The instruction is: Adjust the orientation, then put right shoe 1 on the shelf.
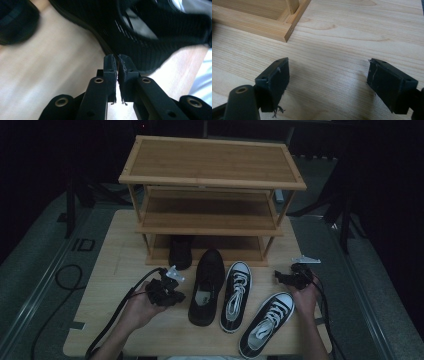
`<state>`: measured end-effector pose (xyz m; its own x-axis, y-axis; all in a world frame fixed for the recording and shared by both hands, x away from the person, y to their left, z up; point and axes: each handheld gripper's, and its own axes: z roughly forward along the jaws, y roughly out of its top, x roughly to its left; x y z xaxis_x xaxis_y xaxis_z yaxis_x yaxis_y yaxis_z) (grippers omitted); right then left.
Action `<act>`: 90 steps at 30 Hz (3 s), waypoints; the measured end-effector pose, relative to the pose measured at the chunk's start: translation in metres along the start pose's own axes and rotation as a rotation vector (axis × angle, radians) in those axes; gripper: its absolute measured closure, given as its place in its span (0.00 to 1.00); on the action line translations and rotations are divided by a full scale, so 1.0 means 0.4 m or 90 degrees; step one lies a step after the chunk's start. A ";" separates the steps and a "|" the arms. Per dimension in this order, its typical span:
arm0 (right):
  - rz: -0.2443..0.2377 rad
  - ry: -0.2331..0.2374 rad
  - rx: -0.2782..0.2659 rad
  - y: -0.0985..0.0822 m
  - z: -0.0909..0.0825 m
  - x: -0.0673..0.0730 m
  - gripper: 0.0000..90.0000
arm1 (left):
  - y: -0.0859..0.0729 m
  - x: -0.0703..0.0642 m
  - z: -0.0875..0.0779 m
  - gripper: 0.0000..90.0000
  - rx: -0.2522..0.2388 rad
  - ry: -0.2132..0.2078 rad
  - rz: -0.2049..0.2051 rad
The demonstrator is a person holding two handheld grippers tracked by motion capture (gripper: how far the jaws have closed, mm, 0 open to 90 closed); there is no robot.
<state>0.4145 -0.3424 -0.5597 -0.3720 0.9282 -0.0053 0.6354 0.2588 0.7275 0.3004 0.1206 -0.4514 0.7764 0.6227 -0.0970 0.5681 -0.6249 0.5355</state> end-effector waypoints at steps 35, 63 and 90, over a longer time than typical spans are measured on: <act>0.001 0.002 -0.001 0.000 0.000 0.000 0.20 | 0.200 -0.039 0.116 0.87 0.076 0.080 -0.006; -0.003 0.002 -0.001 0.000 0.000 0.000 0.20 | 0.251 0.073 0.072 0.97 -0.050 0.132 -0.122; -0.002 0.003 -0.001 0.000 0.000 0.001 0.20 | 0.176 0.102 0.058 0.80 -0.065 0.154 -0.120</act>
<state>0.4144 -0.3421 -0.5597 -0.3772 0.9261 -0.0047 0.6334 0.2617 0.7282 0.3782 0.0911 -0.4372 0.5658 0.8245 -0.0073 0.6560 -0.4448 0.6098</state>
